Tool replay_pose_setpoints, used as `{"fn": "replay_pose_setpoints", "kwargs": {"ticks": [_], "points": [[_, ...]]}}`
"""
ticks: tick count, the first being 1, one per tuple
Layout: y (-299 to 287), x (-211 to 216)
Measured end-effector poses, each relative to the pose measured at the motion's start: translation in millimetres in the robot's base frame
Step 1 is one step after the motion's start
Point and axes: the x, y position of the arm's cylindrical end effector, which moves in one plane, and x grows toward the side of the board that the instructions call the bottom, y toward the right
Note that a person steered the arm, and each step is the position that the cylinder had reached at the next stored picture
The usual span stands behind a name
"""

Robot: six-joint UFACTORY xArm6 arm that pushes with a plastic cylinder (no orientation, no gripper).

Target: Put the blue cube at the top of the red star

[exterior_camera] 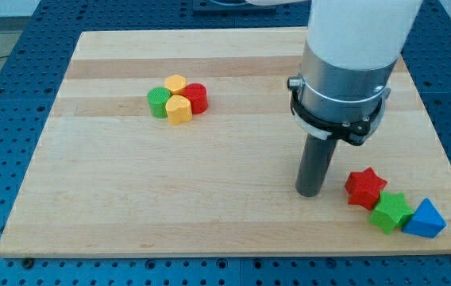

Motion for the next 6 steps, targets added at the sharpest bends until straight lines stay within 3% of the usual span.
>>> {"fn": "replay_pose_setpoints", "kwargs": {"ticks": [2,6], "points": [[-41.6,-5.6],[-6.1,-22.3]]}}
